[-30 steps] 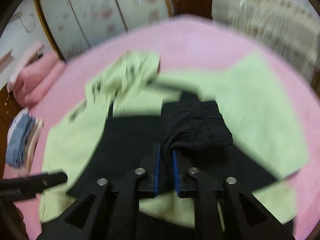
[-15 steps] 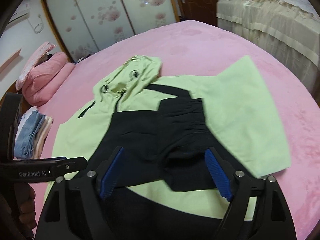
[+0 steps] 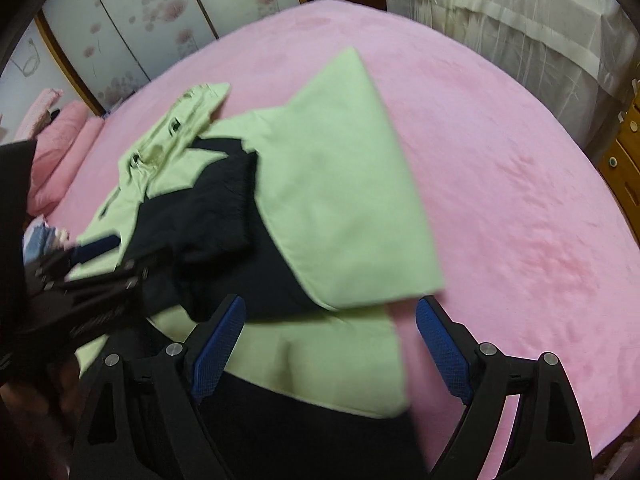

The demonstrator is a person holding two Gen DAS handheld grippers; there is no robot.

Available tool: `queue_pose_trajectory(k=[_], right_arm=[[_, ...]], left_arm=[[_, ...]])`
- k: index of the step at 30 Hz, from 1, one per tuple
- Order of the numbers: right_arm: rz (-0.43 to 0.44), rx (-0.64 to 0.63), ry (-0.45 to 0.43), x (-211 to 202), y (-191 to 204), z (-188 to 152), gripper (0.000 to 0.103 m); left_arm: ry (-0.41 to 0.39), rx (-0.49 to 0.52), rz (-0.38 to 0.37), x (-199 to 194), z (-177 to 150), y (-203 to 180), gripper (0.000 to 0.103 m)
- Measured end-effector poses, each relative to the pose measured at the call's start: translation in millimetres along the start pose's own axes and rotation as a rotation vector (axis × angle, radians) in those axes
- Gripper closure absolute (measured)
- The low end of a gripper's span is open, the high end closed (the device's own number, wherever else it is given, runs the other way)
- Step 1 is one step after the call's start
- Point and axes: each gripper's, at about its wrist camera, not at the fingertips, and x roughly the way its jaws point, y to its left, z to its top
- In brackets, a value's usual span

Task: Fold large clothes
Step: 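Grasp the black hem with the left tool and lift it toward the hood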

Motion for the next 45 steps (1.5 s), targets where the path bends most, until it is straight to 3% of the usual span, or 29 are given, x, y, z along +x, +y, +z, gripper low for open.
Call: queue_pose_trajectory(k=[7,12,15,18,20,21,22,23,26,32,34,37,42,45], right_arm=[[-0.002,0.020,0.056,9,-58,-13,0.014],[0.014,0.028,0.079,11,-83,-17,0.014],[0.031,0.024,0.088,11,-93,-16,0.014],[0.045,0.020,0.095,18,-98,-13,0.014],[0.049,0.022,0.111,26,-99,-9,0.014],[0.058,0.027,0.123,28,-103,-10,0.014],[0.062,0.027,0.127,31,-101,-7,0.014],[0.065,0.027,0.128,32,-104,-7,0.014],[0.080,0.020,0.127,37,-102,-3,0.014],[0.157,-0.024,0.170,47,-90,7,0.014],[0.147,-0.072,0.162,51,-81,9,0.014],[0.114,-0.161,0.131,58,-72,7,0.014],[0.066,-0.291,0.067,66,-68,8,0.014],[0.063,-0.291,0.050,66,-72,13,0.014]], left_arm=[[0.004,0.177,0.081,16,6,-40,0.029],[0.040,0.235,0.051,8,5,-52,0.029],[0.014,0.312,0.131,7,-1,-63,0.029],[0.028,0.328,0.158,23,2,-69,0.030],[0.042,0.307,0.173,35,6,-71,0.038],[0.041,0.292,0.179,38,10,-70,0.041],[0.038,0.280,0.181,39,12,-70,0.050],[0.034,0.257,0.182,39,17,-69,0.067],[0.011,0.202,0.204,37,28,-62,0.096],[-0.077,-0.019,0.182,10,55,-12,0.101],[-0.113,-0.167,0.133,-9,65,20,0.101],[-0.158,-0.307,0.104,-28,71,55,0.102],[-0.213,-0.454,0.158,-46,60,109,0.101],[-0.161,-0.534,0.210,-35,40,135,0.101]])
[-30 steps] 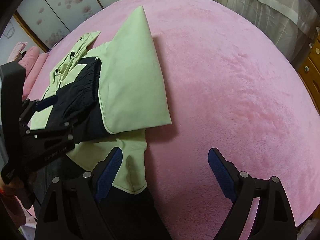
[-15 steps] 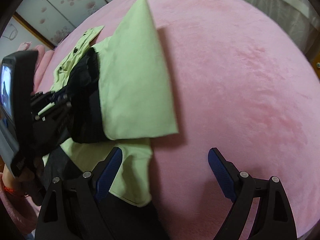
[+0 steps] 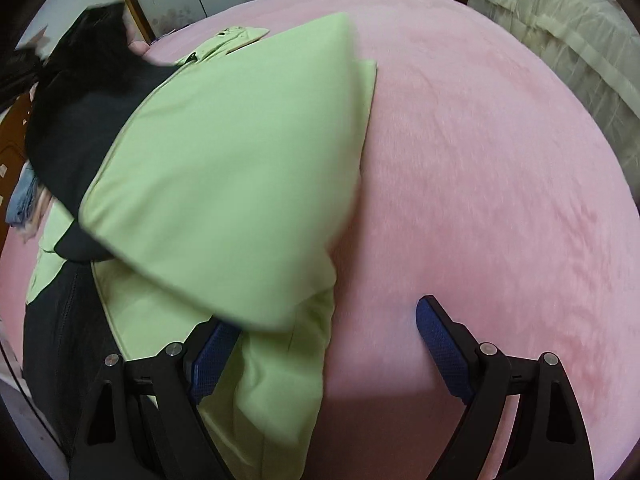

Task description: Fold large clothes

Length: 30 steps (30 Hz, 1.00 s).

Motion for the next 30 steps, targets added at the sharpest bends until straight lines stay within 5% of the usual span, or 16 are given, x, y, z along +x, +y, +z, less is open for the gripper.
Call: queue_pose_trajectory(k=[8,13,21,23,30], right_arm=[[-0.012,0.061,-0.021,-7,-5,3,0.014],[-0.026,0.096,-0.056,-14,-14,7,0.014],[-0.022,0.024,-0.117,-8,13,41,0.014],[-0.021,0.018,-0.123,-6,18,48,0.014],[-0.001,0.298,-0.160,-17,-23,42,0.014]], left_arm=[[0.259,-0.238,0.094,64,-55,78,0.100],[0.361,-0.496,0.031,80,-85,119,0.092],[0.303,-0.520,0.037,73,-88,133,0.084],[0.287,-0.476,0.018,69,-80,127,0.096],[0.188,-0.431,-0.060,57,-68,107,0.103]])
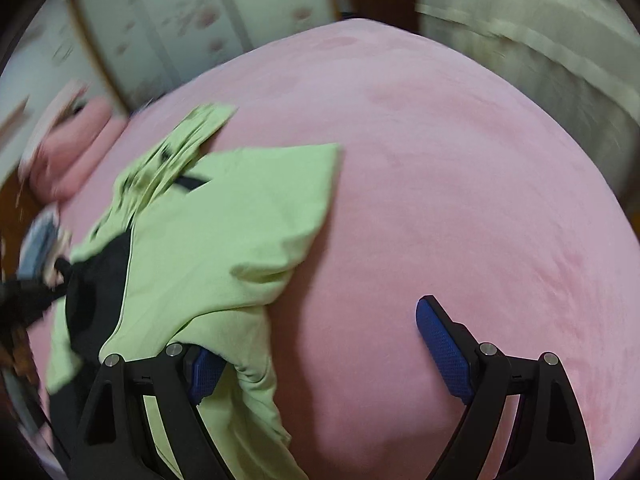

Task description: Fold large clothes

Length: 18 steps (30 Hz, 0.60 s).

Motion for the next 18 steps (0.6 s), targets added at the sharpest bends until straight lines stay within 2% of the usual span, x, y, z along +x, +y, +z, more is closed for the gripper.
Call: queue_pose_trajectory(k=[2,4,7,9,11,13,15,16,18], right_arm=[[0.015,0.089,0.060,6,-15,-4,0.014],[0.033,0.168,0.122,13,-24,-13,0.015],[0.014,0.141,0.138,6,-19,-14,0.014],[0.018,0.125,0.155,0,-17,-14,0.014],[0.020,0.114,0.175,-8,-18,-18,0.014],[0.038,0.081,0.198,-20,-17,-24,0.014],[0.075,0.031,0.185,-36,-12,-25,0.014],[0.087,0.009,0.172,-44,-10,-26,0.014],[0.132,-0.018,0.155,-58,-5,-24,0.014]], left_arm=[[0.021,0.008,0.046,4,-3,-1,0.103],[0.032,0.010,0.122,10,-6,5,0.103],[0.044,-0.038,0.248,16,-7,31,0.103],[0.051,-0.104,0.267,18,-7,51,0.103],[0.088,-0.169,0.240,20,-7,70,0.103],[0.129,-0.203,0.149,22,-8,77,0.103],[0.181,-0.206,0.063,23,-10,74,0.103],[0.198,-0.202,0.043,24,-11,71,0.103],[0.227,-0.187,0.008,27,-15,63,0.095]])
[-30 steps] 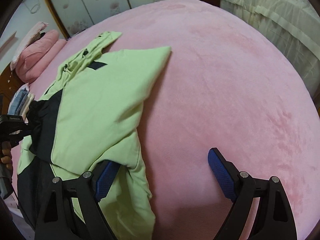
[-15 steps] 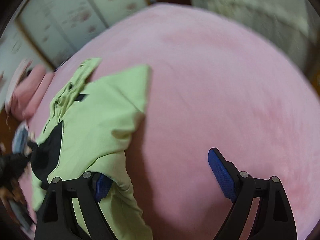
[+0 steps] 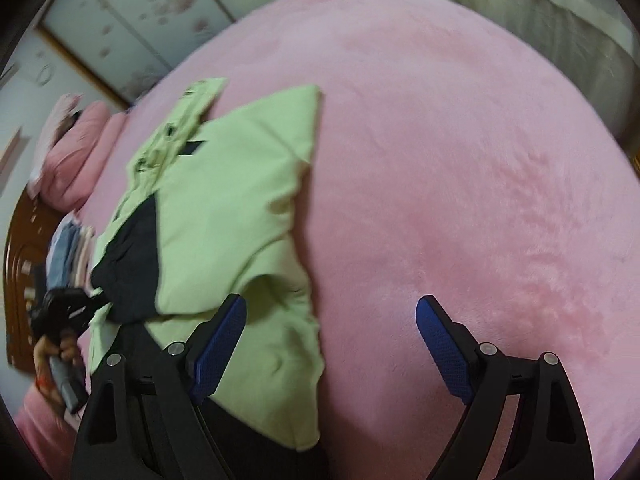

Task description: Fold large clothes

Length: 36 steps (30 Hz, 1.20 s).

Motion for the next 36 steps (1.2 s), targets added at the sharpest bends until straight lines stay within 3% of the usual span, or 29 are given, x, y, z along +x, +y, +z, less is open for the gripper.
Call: queue_pose_trajectory(k=[2,5,9,11,13,15,16,17,20,23,25,29,32,34,36], right_arm=[[0.048,-0.010,-0.016,-13,6,0,0.014],[0.095,-0.009,-0.039,-23,14,8,0.014],[0.081,-0.030,-0.064,-27,28,26,0.016],[0.068,-0.045,-0.065,-22,34,36,0.018],[0.063,-0.051,-0.060,-19,37,41,0.023],[0.053,-0.056,-0.054,-15,42,44,0.027],[0.047,-0.059,-0.050,-12,45,45,0.032],[0.046,-0.062,-0.048,-10,47,45,0.035],[0.050,-0.092,-0.039,-6,58,48,0.042],[0.059,-0.125,-0.035,0,68,49,0.046],[0.073,-0.132,-0.021,8,73,51,0.055],[0.096,-0.109,0.001,25,79,55,0.074],[0.132,-0.090,0.070,53,81,54,0.085],[0.072,-0.093,0.144,74,80,52,0.100],[-0.049,-0.057,0.136,81,65,51,0.102]], left_arm=[[-0.007,0.020,-0.025,-2,-3,-9,0.062],[-0.023,0.036,-0.092,-10,-5,-22,0.032],[-0.003,0.079,-0.231,-18,-7,-37,0.024],[-0.010,0.127,-0.190,-15,-6,-47,0.022],[-0.029,0.162,-0.079,-5,1,-56,0.022],[-0.023,0.170,0.051,9,7,-57,0.033],[-0.007,0.167,0.098,17,10,-56,0.059],[0.011,0.159,0.115,22,13,-55,0.071],[-0.033,0.144,0.084,17,16,-52,0.091],[-0.128,0.186,0.125,3,15,-55,0.093],[-0.168,0.189,0.179,-1,15,-52,0.093],[-0.065,0.156,0.197,21,19,-35,0.092],[-0.084,0.178,0.195,23,18,-37,0.092],[-0.115,0.201,0.193,19,17,-42,0.092],[-0.136,0.195,0.199,17,18,-42,0.092]])
